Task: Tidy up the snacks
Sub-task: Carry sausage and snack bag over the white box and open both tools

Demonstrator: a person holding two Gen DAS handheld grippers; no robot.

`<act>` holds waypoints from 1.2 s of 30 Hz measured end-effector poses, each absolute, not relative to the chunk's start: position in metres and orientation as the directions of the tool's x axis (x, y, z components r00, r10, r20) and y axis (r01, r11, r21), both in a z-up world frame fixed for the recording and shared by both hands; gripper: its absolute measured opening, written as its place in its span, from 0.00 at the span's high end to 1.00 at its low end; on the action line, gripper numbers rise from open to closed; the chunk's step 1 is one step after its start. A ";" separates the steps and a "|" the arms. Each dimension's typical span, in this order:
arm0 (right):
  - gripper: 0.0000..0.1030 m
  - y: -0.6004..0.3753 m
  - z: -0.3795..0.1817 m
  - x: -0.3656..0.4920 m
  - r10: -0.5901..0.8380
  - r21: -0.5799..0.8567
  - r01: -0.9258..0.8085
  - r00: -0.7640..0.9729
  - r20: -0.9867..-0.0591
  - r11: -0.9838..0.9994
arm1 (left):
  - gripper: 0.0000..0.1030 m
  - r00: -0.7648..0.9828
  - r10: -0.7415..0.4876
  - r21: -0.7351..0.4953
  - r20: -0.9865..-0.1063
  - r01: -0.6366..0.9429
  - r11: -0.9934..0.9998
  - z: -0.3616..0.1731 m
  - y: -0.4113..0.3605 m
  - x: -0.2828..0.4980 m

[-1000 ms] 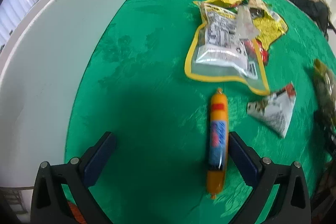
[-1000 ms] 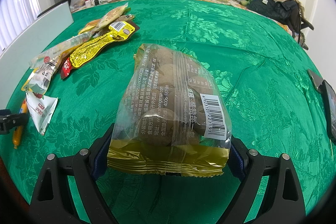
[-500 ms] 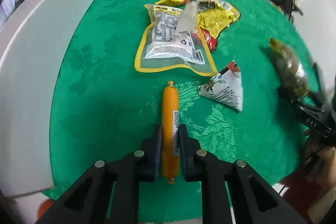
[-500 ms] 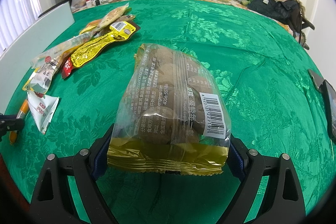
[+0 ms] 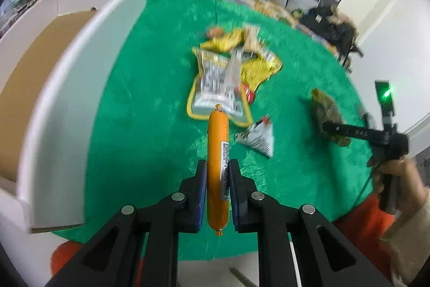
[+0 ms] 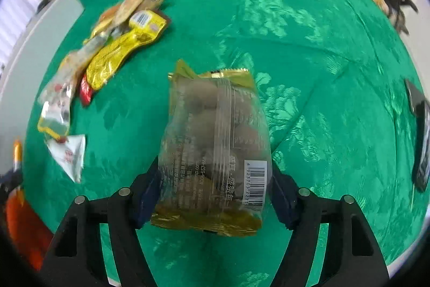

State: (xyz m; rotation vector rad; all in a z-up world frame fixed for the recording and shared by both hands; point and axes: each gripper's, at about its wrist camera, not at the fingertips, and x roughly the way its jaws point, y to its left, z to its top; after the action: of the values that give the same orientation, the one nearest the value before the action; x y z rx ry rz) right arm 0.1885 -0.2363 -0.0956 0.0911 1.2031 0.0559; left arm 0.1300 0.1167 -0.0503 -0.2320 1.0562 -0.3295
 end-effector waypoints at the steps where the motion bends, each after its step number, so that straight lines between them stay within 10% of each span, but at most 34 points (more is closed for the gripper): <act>1: 0.31 -0.239 -0.087 0.184 0.111 0.125 0.014 0.379 -0.919 0.992 | 0.86 0.459 -0.392 -0.366 -0.797 0.149 0.919 -0.041 0.126 0.127; 10: 0.31 -0.135 0.027 0.170 0.390 0.324 -0.218 0.490 -0.779 0.921 | 0.86 0.605 -0.437 -0.497 -0.666 0.077 0.864 0.043 0.242 0.125; 23: 0.26 0.153 0.059 0.198 0.630 0.383 -0.571 0.327 -0.705 0.726 | 0.84 0.593 -0.031 -0.213 -0.804 -0.239 0.947 0.009 0.372 0.152; 27: 0.23 0.178 0.030 0.208 0.562 0.324 -0.569 0.312 -0.766 0.756 | 0.32 0.518 0.025 -0.167 -0.855 -0.320 0.933 -0.025 0.375 0.151; 36: 0.22 0.037 0.013 0.191 0.398 0.117 -0.445 0.614 -0.681 0.888 | 0.23 0.612 -0.085 -0.256 -0.786 -0.197 0.946 -0.003 0.296 0.128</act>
State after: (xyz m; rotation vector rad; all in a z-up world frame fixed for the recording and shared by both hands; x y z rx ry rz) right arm 0.1908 0.0372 0.0132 -0.0659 0.7687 0.4862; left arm 0.1275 0.2961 -0.0025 -0.3343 0.9141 0.0662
